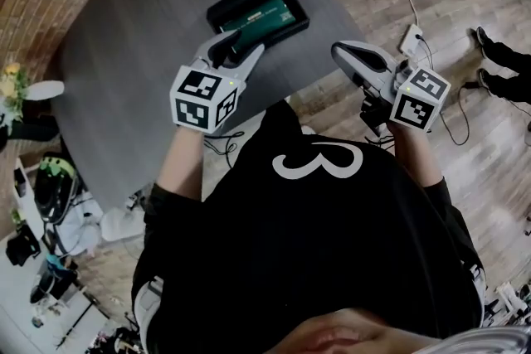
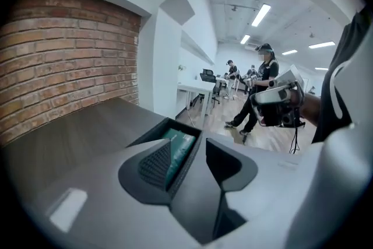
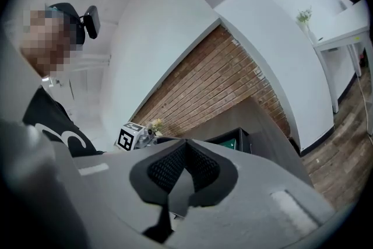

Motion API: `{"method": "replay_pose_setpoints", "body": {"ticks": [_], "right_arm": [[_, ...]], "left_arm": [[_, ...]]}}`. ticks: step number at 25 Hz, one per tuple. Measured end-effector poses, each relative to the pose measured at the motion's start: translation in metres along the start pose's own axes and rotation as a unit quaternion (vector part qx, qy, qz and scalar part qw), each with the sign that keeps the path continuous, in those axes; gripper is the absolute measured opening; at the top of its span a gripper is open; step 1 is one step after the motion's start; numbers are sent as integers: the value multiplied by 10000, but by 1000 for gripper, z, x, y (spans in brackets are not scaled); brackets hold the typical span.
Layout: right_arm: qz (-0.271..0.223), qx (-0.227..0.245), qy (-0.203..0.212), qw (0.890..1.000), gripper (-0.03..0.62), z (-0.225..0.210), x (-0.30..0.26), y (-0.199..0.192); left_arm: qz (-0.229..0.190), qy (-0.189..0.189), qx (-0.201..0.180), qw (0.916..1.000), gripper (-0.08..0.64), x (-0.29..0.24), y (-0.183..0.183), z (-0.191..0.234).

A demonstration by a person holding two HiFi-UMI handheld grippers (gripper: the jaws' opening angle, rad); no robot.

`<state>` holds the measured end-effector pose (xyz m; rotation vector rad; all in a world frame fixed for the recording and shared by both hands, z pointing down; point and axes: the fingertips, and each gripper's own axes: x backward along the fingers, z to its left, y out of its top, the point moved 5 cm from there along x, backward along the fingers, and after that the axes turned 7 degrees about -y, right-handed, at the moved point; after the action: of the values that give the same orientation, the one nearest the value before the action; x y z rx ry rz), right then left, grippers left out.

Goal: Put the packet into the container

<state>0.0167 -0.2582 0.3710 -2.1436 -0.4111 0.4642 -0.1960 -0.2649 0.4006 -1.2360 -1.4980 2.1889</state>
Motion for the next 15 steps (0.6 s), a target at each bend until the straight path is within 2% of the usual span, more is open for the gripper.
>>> {"method": "replay_pose_setpoints", "body": {"ticks": [5,9,15], "right_arm": [[130,349,186,9991,2,20,-1,6],[144,481,395,9980,2,39,11,-7],[82,774,549,9955,2,57,16,-12]], "left_arm": [[-648,-179,618,9958,109,28,12,-38],[-1074,-346,848,9900,25,45,8,-80],[-1550,-426,1161,9801,11,61,7,-110]]}}
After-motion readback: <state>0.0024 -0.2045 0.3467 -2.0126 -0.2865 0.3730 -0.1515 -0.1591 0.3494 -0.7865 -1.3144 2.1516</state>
